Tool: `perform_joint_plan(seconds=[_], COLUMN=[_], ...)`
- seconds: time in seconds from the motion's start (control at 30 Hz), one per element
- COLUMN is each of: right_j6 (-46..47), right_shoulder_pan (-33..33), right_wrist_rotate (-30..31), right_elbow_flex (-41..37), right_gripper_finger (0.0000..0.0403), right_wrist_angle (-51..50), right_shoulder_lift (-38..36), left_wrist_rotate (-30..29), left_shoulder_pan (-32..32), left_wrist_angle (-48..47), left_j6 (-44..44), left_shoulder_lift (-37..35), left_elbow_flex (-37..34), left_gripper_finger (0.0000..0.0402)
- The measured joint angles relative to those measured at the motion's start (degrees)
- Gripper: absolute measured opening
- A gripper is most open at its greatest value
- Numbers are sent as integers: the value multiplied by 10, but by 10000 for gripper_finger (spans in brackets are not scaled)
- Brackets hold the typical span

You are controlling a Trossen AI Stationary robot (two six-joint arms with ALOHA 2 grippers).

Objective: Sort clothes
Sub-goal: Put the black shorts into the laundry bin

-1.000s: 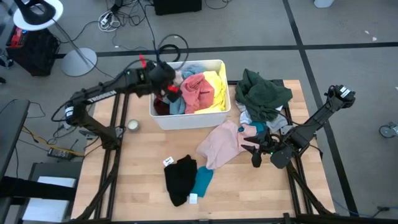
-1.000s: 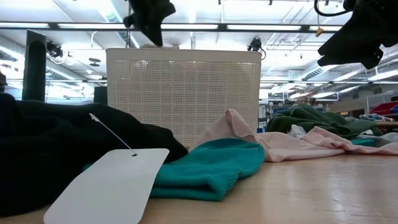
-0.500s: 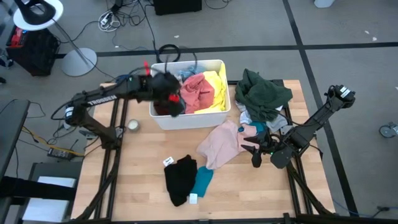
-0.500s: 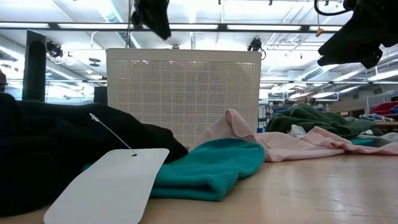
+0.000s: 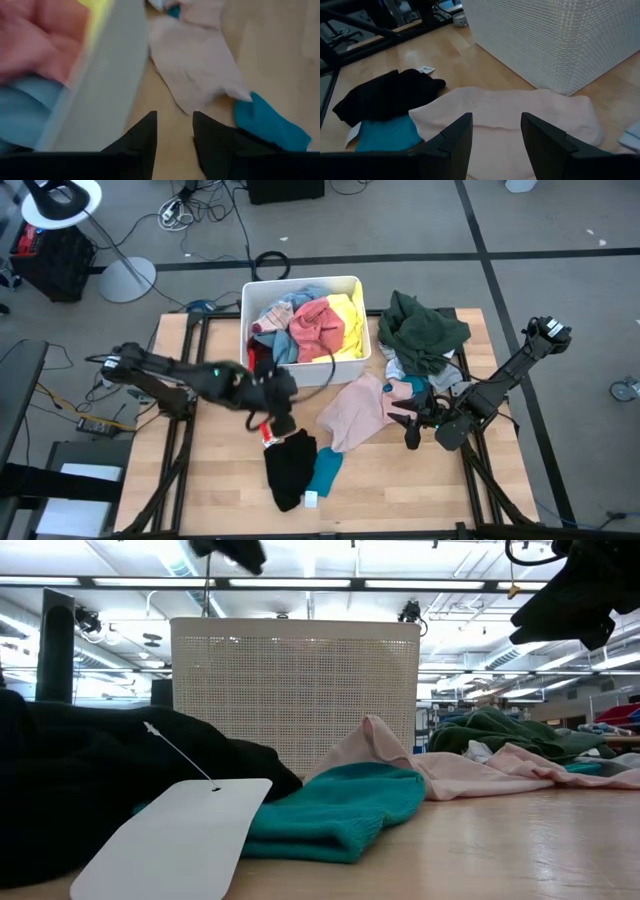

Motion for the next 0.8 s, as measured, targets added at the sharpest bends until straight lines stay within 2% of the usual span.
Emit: perform_joint_plan(seconds=[0.23,0.5,0.7,0.8], right_j6=[0,0,-1,-1], right_shoulder_pan=[0,0,0,0], right_wrist_rotate=[-1,0,0,0], right_elbow_flex=[0,0,0,0], right_gripper_finger=[171,171,171,171], right_wrist_angle=[7,7,7,7], right_shoulder_lift=[0,0,0,0], left_wrist_rotate=[18,90,96,97], left_shoulder_pan=[-56,-77,-78,-79], left_wrist_angle=[90,268,341,386], left_j6=[-102,-190,-226,-232], left_shoulder_lift=[0,0,1,21], left_elbow_flex=[-135,-306,-381,-391], left_gripper_finger=[131,131,131,131])
